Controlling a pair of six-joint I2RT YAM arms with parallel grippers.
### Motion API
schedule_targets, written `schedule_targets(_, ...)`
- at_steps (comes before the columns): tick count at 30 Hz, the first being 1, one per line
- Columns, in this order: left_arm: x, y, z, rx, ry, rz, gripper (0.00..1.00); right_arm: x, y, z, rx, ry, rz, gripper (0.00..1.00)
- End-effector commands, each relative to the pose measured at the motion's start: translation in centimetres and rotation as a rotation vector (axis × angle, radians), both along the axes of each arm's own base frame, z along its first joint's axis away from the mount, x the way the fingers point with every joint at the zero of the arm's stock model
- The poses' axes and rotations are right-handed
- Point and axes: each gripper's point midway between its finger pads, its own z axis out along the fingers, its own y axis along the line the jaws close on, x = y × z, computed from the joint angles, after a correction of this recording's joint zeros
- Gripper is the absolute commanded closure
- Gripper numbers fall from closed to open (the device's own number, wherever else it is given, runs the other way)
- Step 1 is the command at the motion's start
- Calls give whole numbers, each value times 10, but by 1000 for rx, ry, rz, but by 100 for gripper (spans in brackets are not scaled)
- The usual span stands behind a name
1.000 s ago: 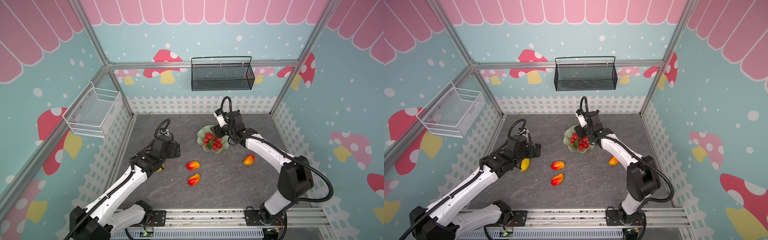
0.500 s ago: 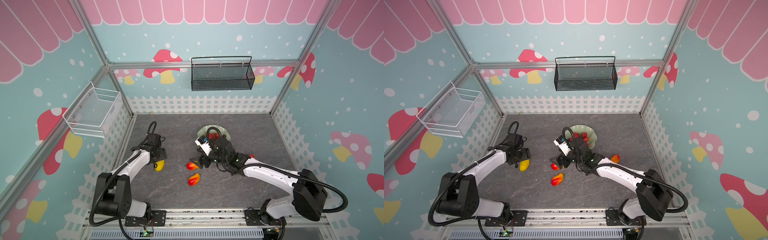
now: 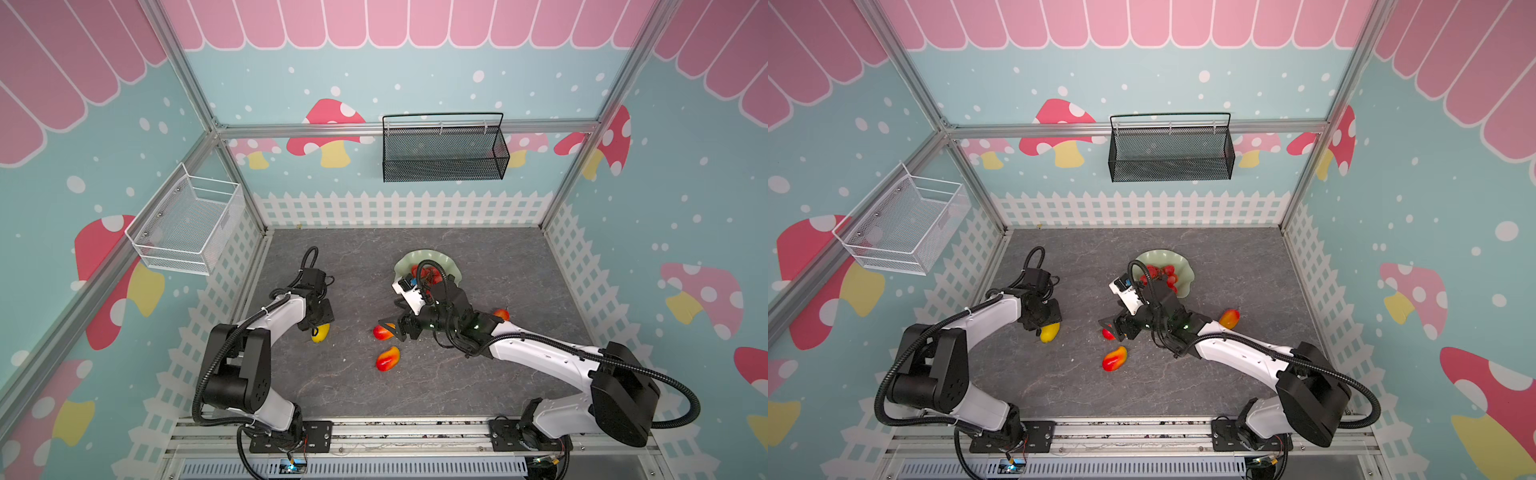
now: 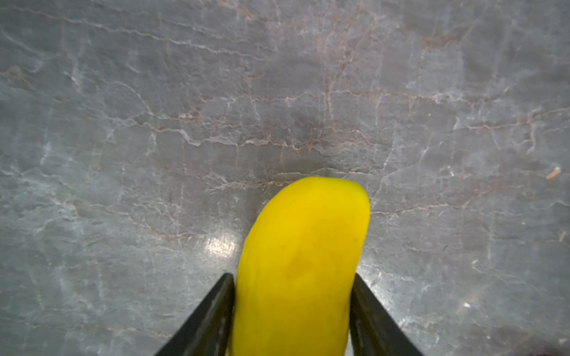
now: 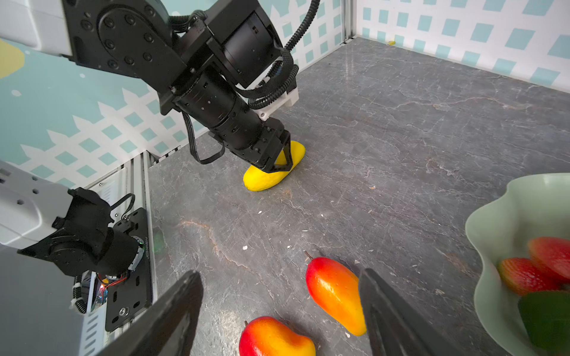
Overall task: Arrange fruit in a fruit bowl
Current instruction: Pick up the fruit from the middle-left of the table, then place the fruit in the fruit bowl.
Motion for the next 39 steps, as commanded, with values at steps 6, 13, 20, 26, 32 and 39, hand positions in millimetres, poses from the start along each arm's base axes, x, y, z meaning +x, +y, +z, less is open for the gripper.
schedule_targets(6, 9, -6, 6, -19, -40, -15, 56, 9, -20, 10, 15, -10, -59, 16)
schedule_targets(13, 30, -61, 80, -48, -210, -157, 58, 31, -79, 7, 66, 78, -188, 16)
schedule_targets(20, 69, -179, 140, -148, -348, -404, 57, 40, -131, 6, 28, 53, -328, 14)
schedule_targets(26, 109, -254, 146, -163, -381, -524, 57, 33, -145, 5, 37, 55, -351, 13)
schedule_targets(32, 142, -278, 131, -106, -394, -549, 57, 25, -156, 9, 45, 40, -379, 12)
schedule_targets(39, 163, -283, 107, -53, -378, -558, 57, 20, -166, 6, 41, 42, -404, 11)
